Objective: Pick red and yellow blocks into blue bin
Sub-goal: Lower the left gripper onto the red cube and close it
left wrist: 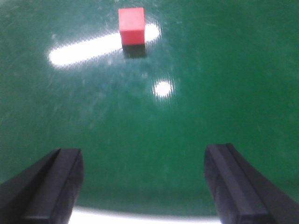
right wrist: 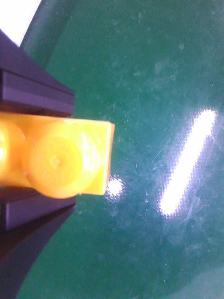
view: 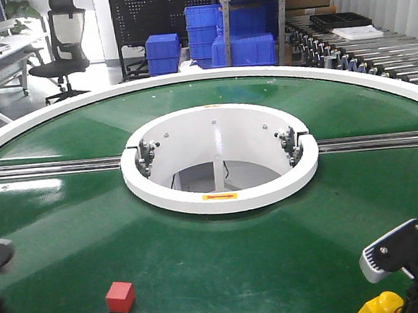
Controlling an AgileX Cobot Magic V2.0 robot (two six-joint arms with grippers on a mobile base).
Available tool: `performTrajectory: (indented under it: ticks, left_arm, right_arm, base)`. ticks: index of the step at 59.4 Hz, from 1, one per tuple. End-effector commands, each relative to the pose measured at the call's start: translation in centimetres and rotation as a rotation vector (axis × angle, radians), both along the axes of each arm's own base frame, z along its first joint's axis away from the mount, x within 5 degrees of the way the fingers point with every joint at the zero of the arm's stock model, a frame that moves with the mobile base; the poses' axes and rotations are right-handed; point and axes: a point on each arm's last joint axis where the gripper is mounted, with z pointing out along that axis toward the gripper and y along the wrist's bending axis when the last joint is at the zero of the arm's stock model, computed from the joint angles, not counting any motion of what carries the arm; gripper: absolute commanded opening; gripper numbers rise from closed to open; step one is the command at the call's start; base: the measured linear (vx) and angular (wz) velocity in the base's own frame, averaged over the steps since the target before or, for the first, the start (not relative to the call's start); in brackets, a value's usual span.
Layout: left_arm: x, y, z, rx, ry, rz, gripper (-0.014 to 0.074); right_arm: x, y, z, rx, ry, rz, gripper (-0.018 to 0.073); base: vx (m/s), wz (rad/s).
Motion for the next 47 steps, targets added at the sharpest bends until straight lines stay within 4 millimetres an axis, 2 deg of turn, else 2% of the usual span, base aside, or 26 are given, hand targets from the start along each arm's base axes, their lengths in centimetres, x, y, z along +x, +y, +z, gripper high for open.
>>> performTrajectory:
  ticks: [1,9,21,36,47]
  left_arm:
    - [2.8,-1.1,1.4,-0.021,-0.064,0.001,0.0648]
    - [7.3,-1.1,0.6,0.004,0.0,0.054,0.0648]
    - [12.7,-0.9,-1.4,0.028,0.078,0.106,0.0648]
    - [17.0,-2.4,-3.8,-0.013,0.121,0.096,0.0644]
    - [18.9,-3.3,-5.6,-0.049,0.116,0.061,0.0638]
  right_arm:
    - [0.3,0.0,1.6,0.03,-0.097,0.001,0.0313]
    - [0.3,0.0,1.6,0.03,-0.097,0.001,0.0313]
    - [0.3,0.0,1.6,0.03,-0.097,0.001,0.0313]
    - [0.3,0.0,1.6,0.03,-0.097,0.001,0.0313]
    - [0.3,0.0,1.6,0.03,-0.097,0.001,0.0313]
  base:
    - [0.0,0.0]
    - [0.0,0.0]
    - [0.0,0.0]
    - [0.0,0.0]
    - [0.0,0.0]
